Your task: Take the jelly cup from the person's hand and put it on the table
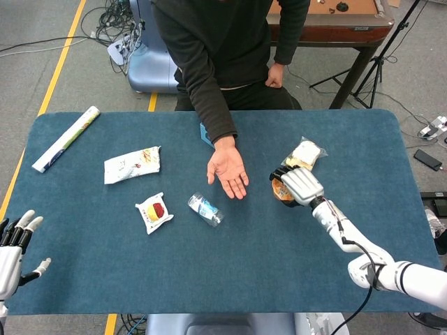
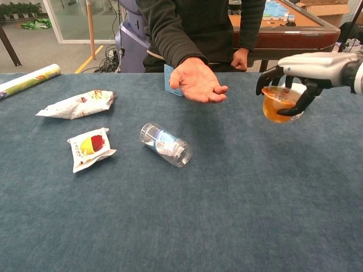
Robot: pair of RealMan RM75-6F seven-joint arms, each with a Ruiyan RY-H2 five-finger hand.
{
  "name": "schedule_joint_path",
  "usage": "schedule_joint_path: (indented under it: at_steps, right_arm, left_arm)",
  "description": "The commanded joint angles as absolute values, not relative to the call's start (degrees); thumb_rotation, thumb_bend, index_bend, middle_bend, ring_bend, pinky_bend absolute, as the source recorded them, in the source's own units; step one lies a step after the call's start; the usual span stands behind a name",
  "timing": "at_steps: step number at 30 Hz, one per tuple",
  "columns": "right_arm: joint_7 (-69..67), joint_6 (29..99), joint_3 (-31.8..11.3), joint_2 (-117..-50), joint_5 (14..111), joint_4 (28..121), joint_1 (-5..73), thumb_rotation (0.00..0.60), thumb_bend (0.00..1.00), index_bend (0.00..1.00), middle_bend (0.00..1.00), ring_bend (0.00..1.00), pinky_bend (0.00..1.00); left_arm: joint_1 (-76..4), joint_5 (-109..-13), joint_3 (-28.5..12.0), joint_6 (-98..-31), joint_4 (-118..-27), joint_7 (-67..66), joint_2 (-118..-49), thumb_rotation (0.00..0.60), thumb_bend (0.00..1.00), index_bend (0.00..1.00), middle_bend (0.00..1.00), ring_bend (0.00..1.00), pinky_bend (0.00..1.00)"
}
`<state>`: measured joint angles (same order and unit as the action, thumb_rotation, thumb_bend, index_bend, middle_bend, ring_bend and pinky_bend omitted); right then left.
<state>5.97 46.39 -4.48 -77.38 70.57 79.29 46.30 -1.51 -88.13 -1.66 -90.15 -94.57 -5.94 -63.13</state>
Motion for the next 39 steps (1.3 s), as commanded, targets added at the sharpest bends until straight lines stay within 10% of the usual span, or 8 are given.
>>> schedule_joint_path:
  at_steps: [1,5,17,39]
  right_arm:
    - [4.51,45.05,-3.77,-80.7,72.57,75.38,46.55,0.6,0.49,0.44,0.35,0.27,0.53]
    - [3.88,43.58,-3.71,-82.69,72.5,72.67,46.74,0.6,0.49,0.43,0.32,0.21,0.44]
    - [4.77,41.69,-3.76,-82.39,71.12,73.58,46.12,0.6,0.47,0.0,0.01,0.0,0.14]
    - [15.87,74.69,0.35,-59.3,75.19,101.63,24.36,0.6,0.46,0.0,0.02,0.0,0.12]
  left_arm:
    - [-1.43,-88.16,-1.63,-90.23,-94.59,-5.89,-63.12,0.6,0.21,0.14,0.07,0.09,0.02]
    - [-1.44,-88.22,-1.59,-90.14,-94.5,-5.93,-63.2,0.6,0.21,0.14,0.07,0.09,0.02]
    - [-1.47,-88.21,-1.6,-89.99,-94.07,-5.69,-63.47,0.6,0.21,0.14,0.07,0.09,0.02]
    - [-3.43,-87.26,-2.93,-87.78,-93.44,-6.32,-64.13,0.6,0.21,0.14,0.07,0.09,0.02]
